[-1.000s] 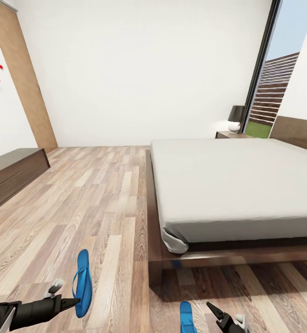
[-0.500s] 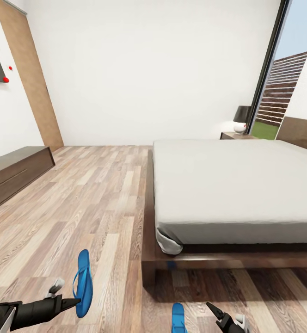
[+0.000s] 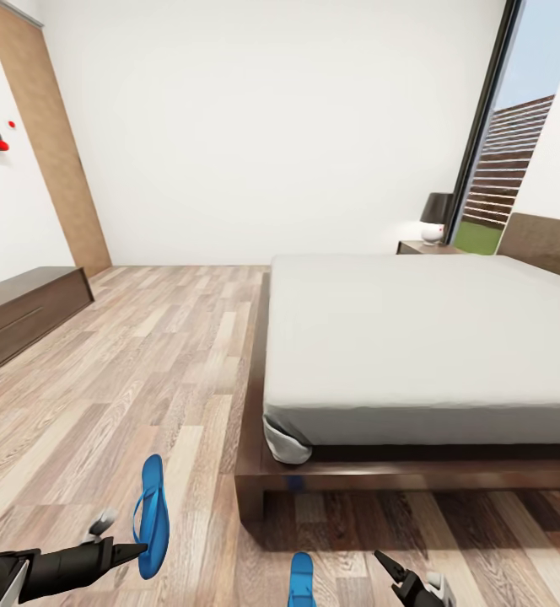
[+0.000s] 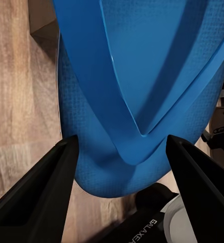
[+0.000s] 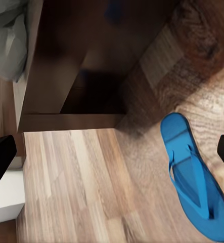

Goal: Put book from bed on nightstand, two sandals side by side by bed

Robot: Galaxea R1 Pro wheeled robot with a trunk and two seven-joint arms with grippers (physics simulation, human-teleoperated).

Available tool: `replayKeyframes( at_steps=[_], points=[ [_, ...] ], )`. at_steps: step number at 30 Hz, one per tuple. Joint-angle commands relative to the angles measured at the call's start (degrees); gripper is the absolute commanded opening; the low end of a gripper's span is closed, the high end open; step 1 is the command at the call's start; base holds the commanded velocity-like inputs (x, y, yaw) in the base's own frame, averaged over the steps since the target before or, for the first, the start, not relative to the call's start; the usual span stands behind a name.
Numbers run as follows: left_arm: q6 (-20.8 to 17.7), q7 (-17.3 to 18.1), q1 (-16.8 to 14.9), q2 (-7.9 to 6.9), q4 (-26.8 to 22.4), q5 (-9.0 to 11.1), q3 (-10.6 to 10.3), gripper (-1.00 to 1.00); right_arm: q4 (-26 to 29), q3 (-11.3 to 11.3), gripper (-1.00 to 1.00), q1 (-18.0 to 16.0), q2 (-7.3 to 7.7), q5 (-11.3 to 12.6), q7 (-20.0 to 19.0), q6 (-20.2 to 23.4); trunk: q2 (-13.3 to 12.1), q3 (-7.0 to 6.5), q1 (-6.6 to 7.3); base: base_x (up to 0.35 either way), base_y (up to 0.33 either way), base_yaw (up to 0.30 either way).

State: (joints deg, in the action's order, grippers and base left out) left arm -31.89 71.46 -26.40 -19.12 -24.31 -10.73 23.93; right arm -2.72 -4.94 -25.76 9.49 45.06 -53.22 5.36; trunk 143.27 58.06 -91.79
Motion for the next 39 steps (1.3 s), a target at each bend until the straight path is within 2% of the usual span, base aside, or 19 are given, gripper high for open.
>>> replayKeyframes(
  at_steps=[1,15,22,29,35,39],
  points=[
    [-0.55,0.34,-0.05,0.05,-0.05,-0.61,0.48,-1.00,-0.18,-0.48,1.00,-0.08,-0.02,0.11,-0.26,0.55,0.02,0.05,0.01,0.000,-0.195,0.000],
    [-0.65,0.42,-0.05,-0.22,0.03,-0.78,0.51,-1.00,-0.18,-0.25,1.00,-0.08,-0.08,0.14,0.01,0.45,0.02,0.05,0.01,0.000,-0.169,0.000],
    [-1.29,0.35,-0.05,-0.53,3.93,-1.23,0.19,-1.00,-0.18,-0.25,1.00,-0.08,-0.08,0.17,0.04,0.48,0.02,0.05,0.01,-0.003,-0.141,0.000],
    [-2.90,-0.75,-0.05,-0.69,6.03,-5.78,0.04,-1.00,-0.18,-0.25,1.00,-0.08,-0.08,0.20,0.05,0.50,0.02,0.05,0.01,-0.050,-0.096,0.000],
    [-3.65,-2.05,-0.05,-0.04,6.39,-7.48,-0.03,-1.00,-0.18,-0.33,1.00,-0.08,-0.08,0.20,0.05,0.52,0.02,0.05,0.01,-0.011,-0.014,0.000],
    [-4.28,-3.07,-0.05,1.13,6.43,-8.63,-0.02,-1.00,-0.18,-0.33,1.00,-0.08,-0.08,0.22,0.05,0.53,0.02,0.05,0.01,-0.001,-0.007,0.000]
  ],
)
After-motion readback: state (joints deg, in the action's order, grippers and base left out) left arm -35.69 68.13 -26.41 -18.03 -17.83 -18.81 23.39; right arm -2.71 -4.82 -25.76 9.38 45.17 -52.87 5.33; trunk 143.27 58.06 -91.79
